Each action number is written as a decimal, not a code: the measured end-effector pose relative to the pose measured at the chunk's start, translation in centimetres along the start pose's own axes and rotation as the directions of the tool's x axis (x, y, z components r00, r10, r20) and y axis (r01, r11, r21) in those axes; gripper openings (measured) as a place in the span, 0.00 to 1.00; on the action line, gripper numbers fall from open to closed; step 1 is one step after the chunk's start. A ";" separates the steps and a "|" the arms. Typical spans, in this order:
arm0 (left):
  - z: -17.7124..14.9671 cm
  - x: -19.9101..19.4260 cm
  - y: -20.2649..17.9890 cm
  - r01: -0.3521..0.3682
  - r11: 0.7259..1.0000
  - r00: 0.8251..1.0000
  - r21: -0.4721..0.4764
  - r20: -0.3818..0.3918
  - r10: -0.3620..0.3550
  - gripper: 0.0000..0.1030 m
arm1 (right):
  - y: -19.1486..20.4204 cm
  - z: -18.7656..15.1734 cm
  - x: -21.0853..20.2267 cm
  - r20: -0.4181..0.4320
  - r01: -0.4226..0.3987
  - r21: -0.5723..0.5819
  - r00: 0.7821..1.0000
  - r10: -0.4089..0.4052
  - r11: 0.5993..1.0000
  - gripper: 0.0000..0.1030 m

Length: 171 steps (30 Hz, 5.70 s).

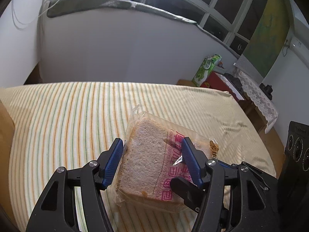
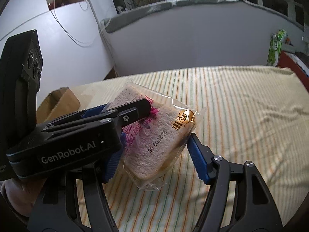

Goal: Organize snacks

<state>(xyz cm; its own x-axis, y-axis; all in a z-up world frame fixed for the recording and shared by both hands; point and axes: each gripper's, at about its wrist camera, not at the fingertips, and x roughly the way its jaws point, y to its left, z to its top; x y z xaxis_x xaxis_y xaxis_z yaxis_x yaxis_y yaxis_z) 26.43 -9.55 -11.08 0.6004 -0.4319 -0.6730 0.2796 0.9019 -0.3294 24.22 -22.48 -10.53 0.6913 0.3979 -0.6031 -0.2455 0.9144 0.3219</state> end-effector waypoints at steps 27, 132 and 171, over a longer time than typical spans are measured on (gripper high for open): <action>-3.1 -25.2 -7.6 -0.080 0.984 0.901 0.162 0.434 0.002 0.60 | 13.4 -2.1 -21.8 0.356 -0.012 -0.217 0.930 0.091 0.976 0.66; -10.1 -23.6 -5.0 -0.298 0.954 0.871 0.045 0.421 0.252 0.81 | 9.5 -5.6 -21.2 0.460 0.298 -0.104 0.860 -0.220 0.949 1.00; -12.2 -27.1 -4.0 -0.340 0.940 0.837 0.021 0.462 0.293 0.81 | 13.5 -6.4 -21.6 0.478 0.280 -0.162 0.861 -0.173 0.946 1.00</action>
<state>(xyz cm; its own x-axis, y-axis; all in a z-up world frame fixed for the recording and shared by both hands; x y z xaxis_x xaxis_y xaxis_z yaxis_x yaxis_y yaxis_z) -0.14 -1.52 0.37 0.9305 -0.0930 -0.3543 0.0741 0.9950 -0.0668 1.64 -18.27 2.15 0.9626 0.1489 -0.2263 -0.1487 0.9887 0.0178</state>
